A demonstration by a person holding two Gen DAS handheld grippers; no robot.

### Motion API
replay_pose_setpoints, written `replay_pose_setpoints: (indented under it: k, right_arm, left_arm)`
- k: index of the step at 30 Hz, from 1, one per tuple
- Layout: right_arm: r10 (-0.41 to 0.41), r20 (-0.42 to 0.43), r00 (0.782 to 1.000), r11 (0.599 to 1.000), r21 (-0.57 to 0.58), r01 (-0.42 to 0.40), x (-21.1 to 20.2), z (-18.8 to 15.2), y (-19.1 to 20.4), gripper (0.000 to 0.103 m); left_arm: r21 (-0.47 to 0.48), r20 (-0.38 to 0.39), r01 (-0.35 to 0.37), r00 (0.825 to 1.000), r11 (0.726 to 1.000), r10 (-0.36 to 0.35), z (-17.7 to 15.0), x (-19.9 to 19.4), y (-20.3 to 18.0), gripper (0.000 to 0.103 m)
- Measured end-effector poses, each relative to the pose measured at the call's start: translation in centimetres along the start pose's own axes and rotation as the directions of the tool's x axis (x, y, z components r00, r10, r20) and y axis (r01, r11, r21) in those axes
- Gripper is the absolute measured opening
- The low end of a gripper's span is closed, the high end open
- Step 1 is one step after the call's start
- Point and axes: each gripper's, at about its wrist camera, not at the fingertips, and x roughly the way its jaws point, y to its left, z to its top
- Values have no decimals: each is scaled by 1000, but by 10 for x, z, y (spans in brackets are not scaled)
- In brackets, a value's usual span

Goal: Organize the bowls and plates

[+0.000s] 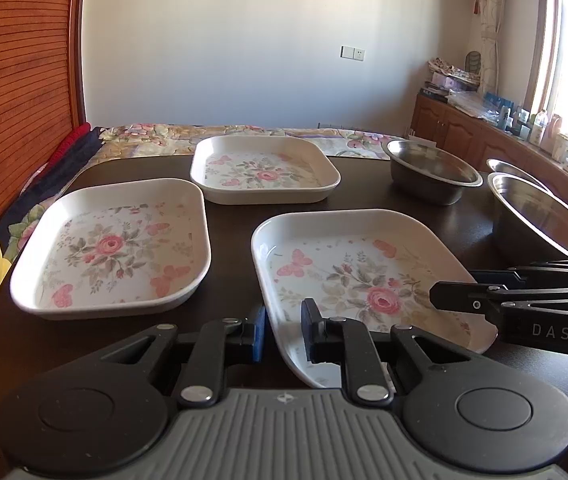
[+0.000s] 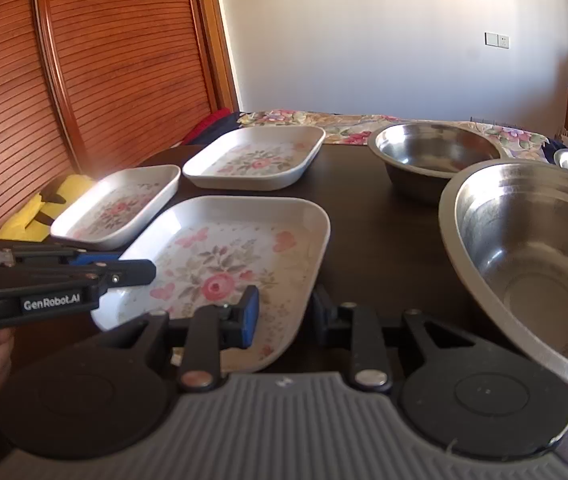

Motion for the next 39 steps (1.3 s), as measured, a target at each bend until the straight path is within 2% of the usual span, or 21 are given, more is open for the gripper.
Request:
replay_pose_setpoints:
  k: [18, 27, 39]
  right_arm:
    - [58, 67, 996, 998, -36, -56, -34, -3, 14, 30]
    - [107, 28, 994, 990, -90, -104, -46, -21, 33, 30]
    - [135, -14, 991, 984, -114, -136, -53, -38, 45, 30]
  left_arm:
    - [11, 70, -15, 997, 1000, 14, -12, -49, -1, 19]
    - [13, 67, -32, 997, 999, 32, -34, -73, 5, 19]
    - [-10, 50, -40, 998, 999, 41, -53, -76, 10, 19]
